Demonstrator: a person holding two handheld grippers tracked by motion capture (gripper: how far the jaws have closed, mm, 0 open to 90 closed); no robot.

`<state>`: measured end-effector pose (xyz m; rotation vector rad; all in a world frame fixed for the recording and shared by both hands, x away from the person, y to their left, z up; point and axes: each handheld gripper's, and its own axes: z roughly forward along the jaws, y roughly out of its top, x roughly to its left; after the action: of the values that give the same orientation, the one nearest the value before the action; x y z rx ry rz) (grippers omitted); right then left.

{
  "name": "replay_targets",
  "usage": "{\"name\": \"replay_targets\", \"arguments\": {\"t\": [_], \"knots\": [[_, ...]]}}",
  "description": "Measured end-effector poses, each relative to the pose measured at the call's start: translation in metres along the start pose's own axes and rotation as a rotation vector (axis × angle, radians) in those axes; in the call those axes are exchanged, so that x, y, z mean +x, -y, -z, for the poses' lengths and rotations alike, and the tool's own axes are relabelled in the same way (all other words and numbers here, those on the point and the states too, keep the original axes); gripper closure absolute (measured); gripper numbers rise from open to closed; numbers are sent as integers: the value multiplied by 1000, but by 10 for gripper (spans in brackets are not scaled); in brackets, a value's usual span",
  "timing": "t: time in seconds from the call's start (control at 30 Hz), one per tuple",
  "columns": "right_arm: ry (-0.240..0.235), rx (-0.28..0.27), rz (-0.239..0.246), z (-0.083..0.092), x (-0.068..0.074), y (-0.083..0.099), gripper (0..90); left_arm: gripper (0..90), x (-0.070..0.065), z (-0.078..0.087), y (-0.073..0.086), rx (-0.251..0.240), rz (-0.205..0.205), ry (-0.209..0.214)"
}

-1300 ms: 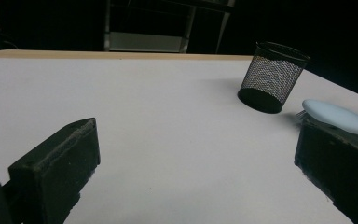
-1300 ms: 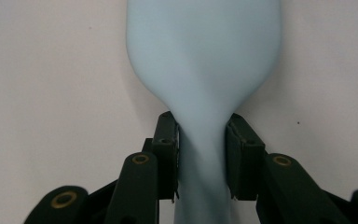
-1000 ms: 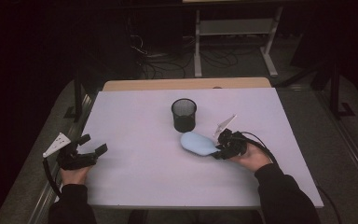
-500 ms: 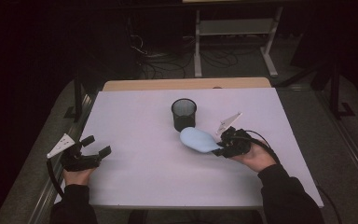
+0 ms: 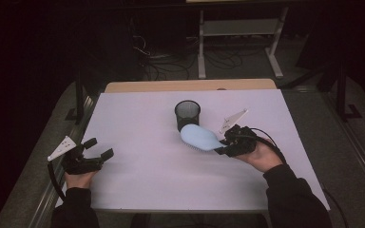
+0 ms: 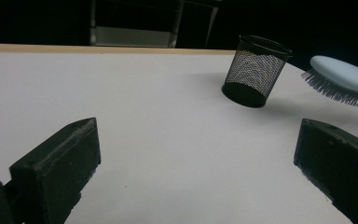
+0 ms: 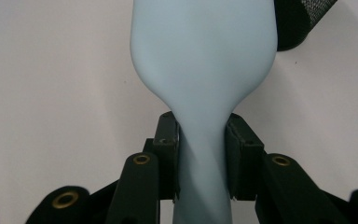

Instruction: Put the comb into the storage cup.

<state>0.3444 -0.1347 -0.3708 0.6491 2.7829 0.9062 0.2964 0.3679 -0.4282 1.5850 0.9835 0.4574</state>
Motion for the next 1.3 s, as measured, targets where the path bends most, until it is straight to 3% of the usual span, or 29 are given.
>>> {"name": "replay_targets", "arguments": {"t": [0.27, 0.5, 0.73, 1.03, 1.3], "knots": [[-3, -38, -1, 7, -4, -9, 683, 2, -5, -2, -3, 12, -6, 12], [-2, -70, 13, 14, -7, -17, 683, 0, -11, -5, -10, 24, -57, -10], [0, -90, 26, 20, -6, -29, 683, 0, -17, -10, -24, 39, -81, 26], [7, -131, 47, 29, -6, -40, 683, 0, -28, -22, -38, 65, -93, 119], [9, -151, 63, 32, -5, -49, 683, 0, -35, -30, -51, 80, -108, 158]]}}
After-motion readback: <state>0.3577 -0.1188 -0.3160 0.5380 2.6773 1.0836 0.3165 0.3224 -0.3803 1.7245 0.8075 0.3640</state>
